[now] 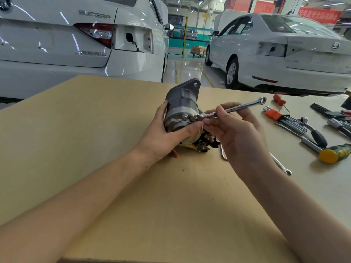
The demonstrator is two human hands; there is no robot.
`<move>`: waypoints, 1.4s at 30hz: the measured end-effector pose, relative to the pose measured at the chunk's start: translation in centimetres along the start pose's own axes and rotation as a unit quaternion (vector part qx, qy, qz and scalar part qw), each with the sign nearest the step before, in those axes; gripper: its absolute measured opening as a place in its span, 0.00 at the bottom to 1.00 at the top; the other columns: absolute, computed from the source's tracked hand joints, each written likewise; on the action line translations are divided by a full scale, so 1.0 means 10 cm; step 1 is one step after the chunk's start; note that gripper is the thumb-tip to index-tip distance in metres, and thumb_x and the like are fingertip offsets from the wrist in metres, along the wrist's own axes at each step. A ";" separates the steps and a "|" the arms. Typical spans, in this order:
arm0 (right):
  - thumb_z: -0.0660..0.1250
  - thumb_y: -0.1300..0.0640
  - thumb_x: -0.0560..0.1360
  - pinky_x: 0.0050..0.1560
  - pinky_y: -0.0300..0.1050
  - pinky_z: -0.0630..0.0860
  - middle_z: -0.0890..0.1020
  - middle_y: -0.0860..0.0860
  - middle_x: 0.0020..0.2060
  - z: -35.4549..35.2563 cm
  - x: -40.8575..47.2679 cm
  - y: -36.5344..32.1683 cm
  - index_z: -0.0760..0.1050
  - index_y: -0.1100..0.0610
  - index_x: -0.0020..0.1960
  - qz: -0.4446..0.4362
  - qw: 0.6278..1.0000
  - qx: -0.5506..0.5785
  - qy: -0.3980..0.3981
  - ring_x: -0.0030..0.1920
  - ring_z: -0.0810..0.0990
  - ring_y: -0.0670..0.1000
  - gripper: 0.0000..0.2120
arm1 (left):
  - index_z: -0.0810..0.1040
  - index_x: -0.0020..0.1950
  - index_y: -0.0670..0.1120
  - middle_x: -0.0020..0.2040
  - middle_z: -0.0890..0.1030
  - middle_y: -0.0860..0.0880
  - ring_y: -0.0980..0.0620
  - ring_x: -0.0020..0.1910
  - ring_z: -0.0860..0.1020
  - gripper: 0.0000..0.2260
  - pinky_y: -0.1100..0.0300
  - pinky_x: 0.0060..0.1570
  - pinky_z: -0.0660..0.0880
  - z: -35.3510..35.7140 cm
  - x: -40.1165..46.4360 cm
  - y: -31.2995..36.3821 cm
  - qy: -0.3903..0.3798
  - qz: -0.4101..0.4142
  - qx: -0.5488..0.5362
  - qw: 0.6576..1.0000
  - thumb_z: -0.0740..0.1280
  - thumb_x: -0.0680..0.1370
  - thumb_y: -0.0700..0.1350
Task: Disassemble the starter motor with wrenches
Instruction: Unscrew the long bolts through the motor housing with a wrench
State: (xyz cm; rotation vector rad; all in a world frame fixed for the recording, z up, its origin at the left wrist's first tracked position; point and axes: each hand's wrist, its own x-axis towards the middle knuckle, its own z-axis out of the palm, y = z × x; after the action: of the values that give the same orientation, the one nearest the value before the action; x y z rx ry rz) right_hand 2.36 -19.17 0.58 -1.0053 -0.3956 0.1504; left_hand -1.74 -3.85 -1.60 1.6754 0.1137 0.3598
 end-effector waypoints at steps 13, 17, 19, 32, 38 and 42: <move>0.69 0.65 0.74 0.50 0.44 0.79 0.83 0.49 0.44 0.45 0.19 -0.17 0.80 0.58 0.59 -0.226 0.812 -0.503 -0.191 0.44 0.81 0.45 0.14 | 0.59 0.77 0.54 0.60 0.78 0.51 0.58 0.44 0.81 0.48 0.56 0.29 0.77 -0.03 0.01 -0.04 -0.028 0.011 0.005 1.000 0.74 0.60 0.60; 0.68 0.64 0.76 0.52 0.50 0.79 0.84 0.52 0.46 0.49 0.22 -0.26 0.80 0.57 0.60 -0.198 0.808 -0.497 -0.247 0.46 0.82 0.50 0.13 | 0.59 0.77 0.55 0.57 0.78 0.54 0.57 0.47 0.81 0.49 0.56 0.29 0.77 -0.04 0.01 -0.04 -0.032 0.012 0.003 0.999 0.74 0.59 0.61; 0.66 0.65 0.76 0.38 0.42 0.79 0.83 0.54 0.39 0.47 0.21 -0.35 0.79 0.59 0.58 -0.163 0.906 -0.316 -0.228 0.35 0.81 0.49 0.11 | 0.54 0.79 0.54 0.59 0.77 0.53 0.56 0.48 0.81 0.56 0.58 0.27 0.77 -0.03 0.01 -0.03 -0.024 0.004 0.004 1.000 0.74 0.55 0.62; 0.61 0.71 0.75 0.35 0.40 0.79 0.81 0.59 0.34 0.00 -0.06 0.01 0.70 0.61 0.43 0.065 0.992 0.104 0.024 0.32 0.83 0.53 0.07 | 0.52 0.78 0.58 0.58 0.78 0.56 0.59 0.46 0.82 0.61 0.59 0.26 0.76 -0.03 0.00 -0.02 -0.015 -0.007 -0.005 1.000 0.79 0.51 0.64; 0.63 0.70 0.74 0.36 0.41 0.80 0.82 0.60 0.34 0.00 -0.04 0.02 0.69 0.61 0.49 0.049 0.994 0.093 0.019 0.36 0.84 0.55 0.07 | 0.52 0.79 0.55 0.56 0.78 0.57 0.61 0.44 0.82 0.60 0.59 0.25 0.75 -0.01 0.00 -0.01 -0.011 -0.001 -0.006 1.000 0.75 0.51 0.63; 0.64 0.70 0.74 0.36 0.41 0.80 0.82 0.60 0.36 0.02 -0.06 0.02 0.70 0.62 0.48 0.065 0.992 0.103 0.023 0.37 0.85 0.55 0.06 | 0.52 0.79 0.56 0.57 0.77 0.56 0.58 0.47 0.82 0.61 0.60 0.25 0.75 -0.01 -0.01 0.00 -0.008 -0.003 -0.005 1.000 0.75 0.50 0.64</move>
State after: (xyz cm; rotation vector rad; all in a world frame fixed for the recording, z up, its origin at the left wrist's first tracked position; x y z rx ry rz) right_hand 1.78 -19.08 0.33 -0.8292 -0.2665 0.2789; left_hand -1.84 -3.75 -1.60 1.6683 0.1054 0.3418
